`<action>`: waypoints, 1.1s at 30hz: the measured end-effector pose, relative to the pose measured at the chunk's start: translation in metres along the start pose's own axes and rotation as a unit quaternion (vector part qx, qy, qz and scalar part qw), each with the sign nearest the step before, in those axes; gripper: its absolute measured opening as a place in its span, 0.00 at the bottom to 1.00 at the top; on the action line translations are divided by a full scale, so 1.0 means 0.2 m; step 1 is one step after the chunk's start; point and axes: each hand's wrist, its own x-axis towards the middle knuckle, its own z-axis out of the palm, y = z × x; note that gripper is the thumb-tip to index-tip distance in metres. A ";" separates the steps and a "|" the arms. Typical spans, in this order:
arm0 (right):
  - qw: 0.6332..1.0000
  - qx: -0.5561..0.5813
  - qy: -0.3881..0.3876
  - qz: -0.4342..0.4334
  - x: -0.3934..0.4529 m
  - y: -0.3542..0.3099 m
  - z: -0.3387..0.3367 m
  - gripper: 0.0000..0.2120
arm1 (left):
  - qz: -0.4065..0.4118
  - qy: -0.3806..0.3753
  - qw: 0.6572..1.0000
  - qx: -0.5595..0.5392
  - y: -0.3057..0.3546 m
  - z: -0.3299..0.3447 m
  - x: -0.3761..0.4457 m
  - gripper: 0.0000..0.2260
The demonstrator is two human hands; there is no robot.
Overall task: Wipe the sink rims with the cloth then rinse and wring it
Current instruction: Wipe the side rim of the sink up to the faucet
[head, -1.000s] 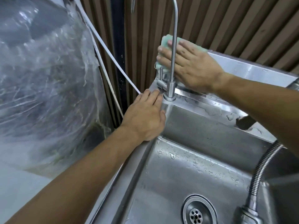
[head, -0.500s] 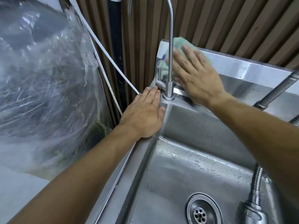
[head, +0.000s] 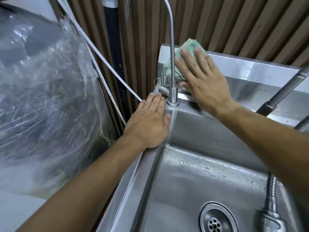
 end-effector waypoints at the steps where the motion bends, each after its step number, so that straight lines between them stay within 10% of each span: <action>1: 1.000 -0.004 0.001 0.014 -0.01 -0.01 0.00 0.32 | 0.000 0.003 1.000 0.003 0.00 0.00 0.00 0.28; 7: 0.996 -0.040 0.016 -0.080 0.24 0.05 -0.03 0.30 | -0.002 0.010 1.000 0.006 -0.01 0.02 0.01 0.28; 13: 0.994 -0.002 0.045 0.099 0.15 -0.07 0.01 0.29 | -0.001 0.015 1.000 0.008 0.00 0.01 0.00 0.28; 19: 0.994 -0.043 0.045 -0.086 0.26 -0.03 0.03 0.28 | 0.002 0.015 1.000 0.012 0.00 0.01 0.01 0.32; 27: 0.950 0.028 0.101 0.294 -0.02 -0.14 0.04 0.26 | 0.008 0.013 1.000 0.017 0.00 0.00 -0.01 0.28; 33: 0.981 0.008 0.090 0.170 0.01 -0.05 0.04 0.25 | 0.012 0.016 1.000 0.017 -0.01 0.02 0.00 0.28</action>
